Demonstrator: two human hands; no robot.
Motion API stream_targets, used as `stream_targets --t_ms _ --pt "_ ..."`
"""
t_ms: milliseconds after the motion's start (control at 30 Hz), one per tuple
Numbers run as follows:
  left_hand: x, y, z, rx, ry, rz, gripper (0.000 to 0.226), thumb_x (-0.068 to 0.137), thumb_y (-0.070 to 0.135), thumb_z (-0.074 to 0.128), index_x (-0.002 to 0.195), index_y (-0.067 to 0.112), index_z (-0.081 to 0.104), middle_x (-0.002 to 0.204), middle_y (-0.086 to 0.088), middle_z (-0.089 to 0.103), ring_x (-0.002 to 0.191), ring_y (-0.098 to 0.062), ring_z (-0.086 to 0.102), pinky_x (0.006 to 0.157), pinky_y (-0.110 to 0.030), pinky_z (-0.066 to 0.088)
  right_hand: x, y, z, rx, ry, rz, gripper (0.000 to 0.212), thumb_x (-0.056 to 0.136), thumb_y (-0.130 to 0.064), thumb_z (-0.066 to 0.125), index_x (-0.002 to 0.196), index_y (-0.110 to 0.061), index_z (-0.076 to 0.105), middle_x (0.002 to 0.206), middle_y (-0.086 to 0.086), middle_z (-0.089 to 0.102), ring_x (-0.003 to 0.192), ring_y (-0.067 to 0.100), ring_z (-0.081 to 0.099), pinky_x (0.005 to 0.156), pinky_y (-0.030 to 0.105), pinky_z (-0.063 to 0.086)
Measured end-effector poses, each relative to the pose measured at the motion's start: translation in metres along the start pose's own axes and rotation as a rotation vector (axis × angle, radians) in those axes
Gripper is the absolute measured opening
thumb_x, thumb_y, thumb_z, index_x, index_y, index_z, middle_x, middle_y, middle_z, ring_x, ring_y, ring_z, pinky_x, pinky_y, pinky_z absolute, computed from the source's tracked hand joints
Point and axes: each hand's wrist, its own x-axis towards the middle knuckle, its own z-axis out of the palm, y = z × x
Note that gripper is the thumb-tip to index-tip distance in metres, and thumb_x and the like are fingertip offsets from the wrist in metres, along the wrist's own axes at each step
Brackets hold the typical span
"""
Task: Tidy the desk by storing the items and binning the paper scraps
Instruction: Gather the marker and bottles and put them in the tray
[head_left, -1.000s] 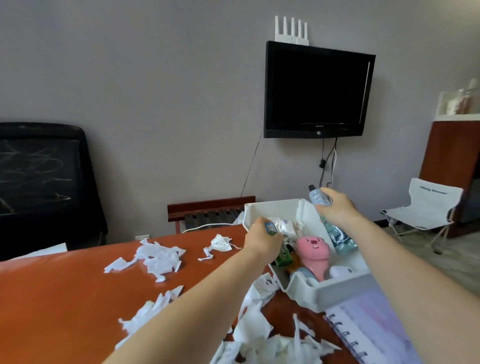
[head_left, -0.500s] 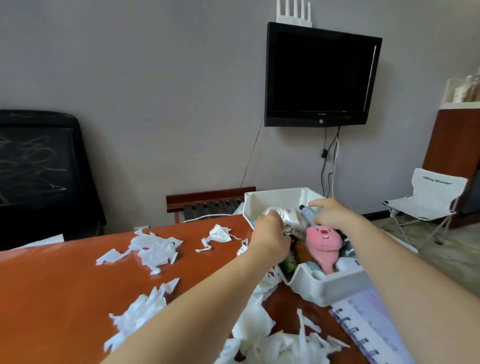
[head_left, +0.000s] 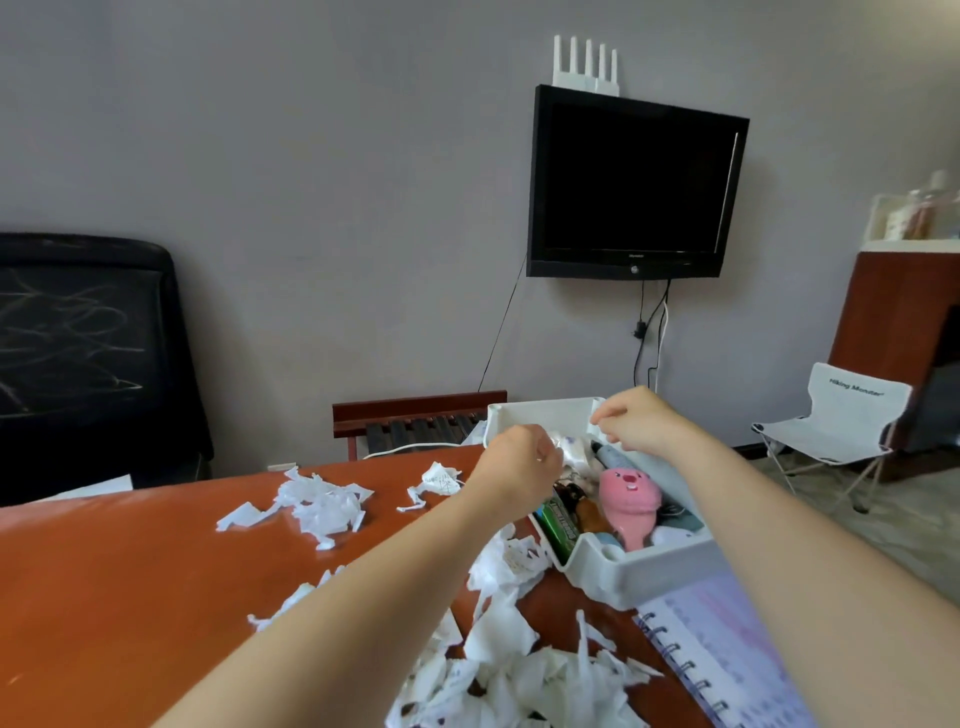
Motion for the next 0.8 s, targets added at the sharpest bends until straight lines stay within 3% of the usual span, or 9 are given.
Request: stream_targets --t_ms 133,233,367,467,667,800 --pt "-0.016 0.01 -0.031 0.029 -0.019 0.015 0.029 0.097 0.024 0.043 0.109 0.005 0.062 0.108 -0.014 0.066 0.097 -0.028 0.061 0.08 -0.03 0.048 -0.024 -0.031 -0.01 -0.016 -0.108 -0.102 0.019 0.09 -0.007 0.051 0.086 -0.017 0.067 0.082 0.001 0.065 0.085 0.019 0.062 0.07 0.027 0.049" --pt "-0.034 0.01 -0.058 0.081 -0.063 0.024 0.023 0.097 0.025 0.044 0.092 0.009 0.059 0.091 -0.012 0.061 0.082 -0.025 0.056 0.071 -0.03 0.044 -0.05 -0.059 -0.015 -0.055 -0.214 -0.149 0.016 0.092 -0.012 0.052 0.096 -0.014 0.066 0.089 0.007 0.068 0.081 0.015 0.062 0.073 0.028 0.049" --pt "-0.07 0.004 -0.098 0.131 -0.171 -0.035 0.028 0.095 0.029 0.049 0.104 0.008 0.066 0.1 -0.009 0.068 0.091 -0.024 0.065 0.085 -0.034 0.052 -0.095 -0.102 -0.015 -0.125 -0.329 -0.233 0.02 0.093 -0.012 0.051 0.106 -0.01 0.065 0.097 0.009 0.068 0.078 0.01 0.062 0.066 0.021 0.046" --pt "-0.105 -0.002 -0.128 0.21 -0.223 -0.056 0.03 0.095 0.033 0.047 0.101 0.01 0.065 0.101 -0.007 0.07 0.093 -0.022 0.067 0.091 -0.037 0.052 -0.132 -0.135 -0.01 -0.205 -0.431 -0.297 0.023 0.094 -0.015 0.052 0.114 -0.012 0.062 0.096 0.003 0.067 0.083 0.01 0.064 0.07 0.02 0.048" --pt "-0.199 -0.018 -0.182 0.391 -0.263 -0.088 0.031 0.096 0.034 0.044 0.112 0.016 0.063 0.103 -0.002 0.069 0.095 -0.018 0.065 0.092 -0.034 0.051 -0.207 -0.199 0.005 -0.333 -0.573 -0.441 0.029 0.094 -0.016 0.05 0.122 -0.016 0.059 0.081 -0.012 0.061 0.079 0.004 0.063 0.072 0.019 0.049" --pt "-0.259 -0.036 -0.224 0.37 -0.252 -0.182 0.031 0.096 0.036 0.045 0.112 0.016 0.063 0.105 0.001 0.069 0.095 -0.012 0.066 0.094 -0.029 0.049 -0.256 -0.229 0.036 -0.329 -0.564 -0.591 0.027 0.094 -0.02 0.052 0.12 -0.018 0.061 0.091 -0.003 0.068 0.087 0.011 0.067 0.082 0.028 0.054"
